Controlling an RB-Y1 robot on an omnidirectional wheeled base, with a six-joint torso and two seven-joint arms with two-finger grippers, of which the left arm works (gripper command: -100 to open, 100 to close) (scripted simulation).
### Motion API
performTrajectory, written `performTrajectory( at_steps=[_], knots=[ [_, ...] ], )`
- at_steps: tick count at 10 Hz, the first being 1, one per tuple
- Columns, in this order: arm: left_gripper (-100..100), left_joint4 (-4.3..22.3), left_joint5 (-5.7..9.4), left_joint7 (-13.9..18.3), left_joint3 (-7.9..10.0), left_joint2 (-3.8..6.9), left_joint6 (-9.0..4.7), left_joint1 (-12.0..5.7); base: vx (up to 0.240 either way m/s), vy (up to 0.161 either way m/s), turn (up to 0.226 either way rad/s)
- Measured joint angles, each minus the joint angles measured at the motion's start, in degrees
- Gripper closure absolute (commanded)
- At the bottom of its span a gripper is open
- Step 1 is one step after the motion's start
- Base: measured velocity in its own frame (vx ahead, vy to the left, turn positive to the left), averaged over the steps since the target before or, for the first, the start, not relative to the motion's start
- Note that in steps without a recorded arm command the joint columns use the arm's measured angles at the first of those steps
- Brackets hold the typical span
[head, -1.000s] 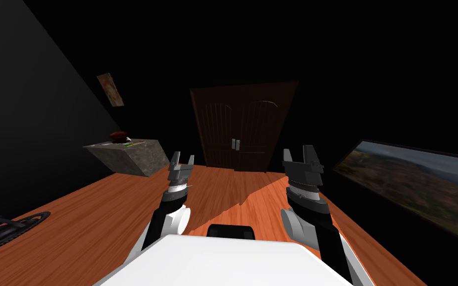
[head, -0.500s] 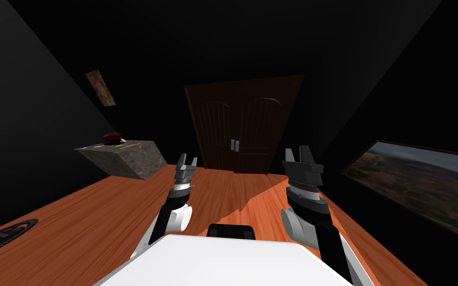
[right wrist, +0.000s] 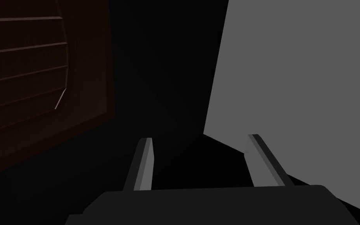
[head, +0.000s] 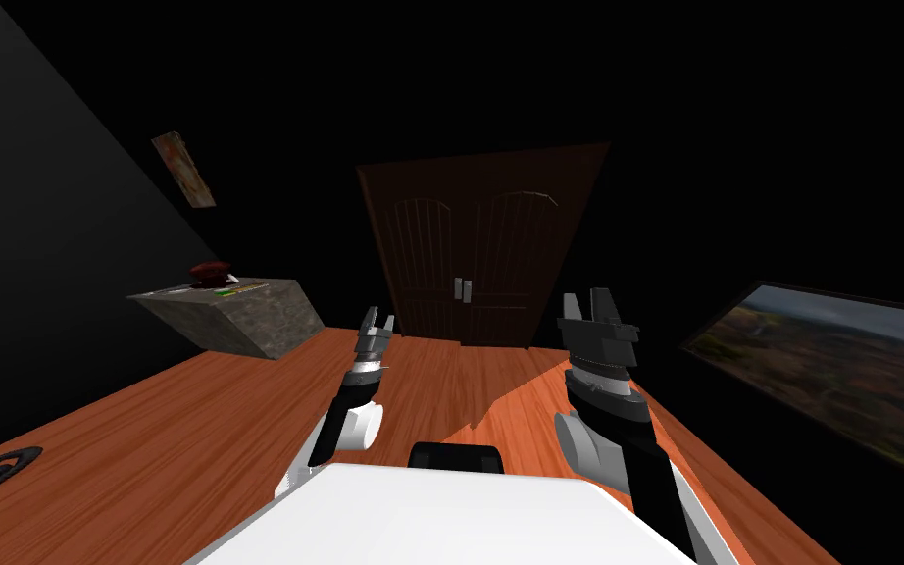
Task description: Pull the door open
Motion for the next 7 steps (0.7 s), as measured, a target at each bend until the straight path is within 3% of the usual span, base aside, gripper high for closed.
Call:
performTrajectory(
  at_steps=[5,7],
  knots=[
    [-100,5.9,0.09,0.2,1.06,0.90,2.30,-3.29,0.119,-0.034,-0.007],
    [-100,8.4,0.13,0.3,1.40,1.30,2.47,-4.26,0.087,-0.031,-0.007]
  ],
)
